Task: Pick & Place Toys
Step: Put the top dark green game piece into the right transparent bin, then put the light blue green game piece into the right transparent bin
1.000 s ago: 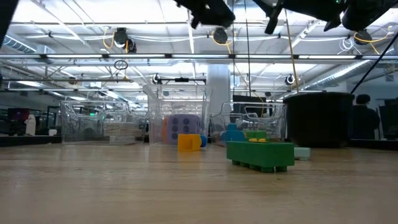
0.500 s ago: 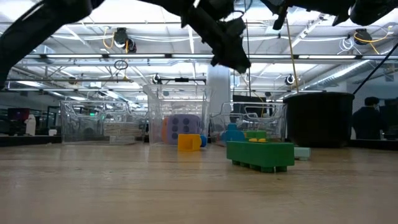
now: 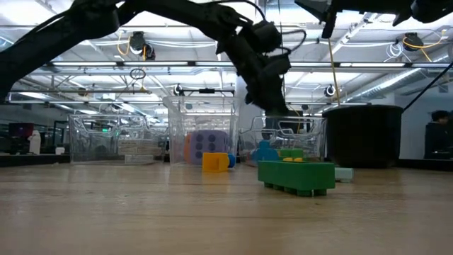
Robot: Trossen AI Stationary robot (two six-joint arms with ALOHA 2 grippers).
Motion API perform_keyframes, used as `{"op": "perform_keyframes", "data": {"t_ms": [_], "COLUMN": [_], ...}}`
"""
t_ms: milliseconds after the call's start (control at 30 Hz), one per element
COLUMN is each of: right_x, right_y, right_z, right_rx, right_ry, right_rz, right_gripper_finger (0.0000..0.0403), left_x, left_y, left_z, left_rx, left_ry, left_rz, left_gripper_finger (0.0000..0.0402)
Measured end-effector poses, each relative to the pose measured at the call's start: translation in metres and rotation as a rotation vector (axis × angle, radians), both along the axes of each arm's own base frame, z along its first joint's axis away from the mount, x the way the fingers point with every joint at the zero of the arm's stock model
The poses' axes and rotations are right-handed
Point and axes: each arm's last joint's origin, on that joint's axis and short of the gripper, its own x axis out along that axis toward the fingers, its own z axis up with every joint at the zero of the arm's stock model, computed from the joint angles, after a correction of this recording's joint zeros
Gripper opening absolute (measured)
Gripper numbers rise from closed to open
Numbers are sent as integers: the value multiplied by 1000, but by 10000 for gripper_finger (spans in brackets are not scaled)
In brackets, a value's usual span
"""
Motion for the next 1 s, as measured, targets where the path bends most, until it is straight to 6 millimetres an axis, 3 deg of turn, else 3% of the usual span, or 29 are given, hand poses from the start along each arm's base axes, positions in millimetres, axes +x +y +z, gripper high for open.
{"op": "perform_keyframes", "data": {"t_ms": [167,367,667,1000], "right_x": [1,2,2,2], "right_y": [0,0,0,0], "right_z": [-3,-3,-4,-4], "right_rx": [10,12,17,18], "right_ry": [24,31,36,36], "right_rz": [2,2,5,6], "right_gripper_finger": [210,210,210,210], "left_x": [4,6,4,6], "left_y": [-6,-7,-4,-3], "left_z": [-18,-18,-18,-11], "left_rx": [-7,18,3,1], "left_ry": [60,53,62,38], "left_rz": [-10,-3,26,78], "left_gripper_finger": [162,141,205,226]}}
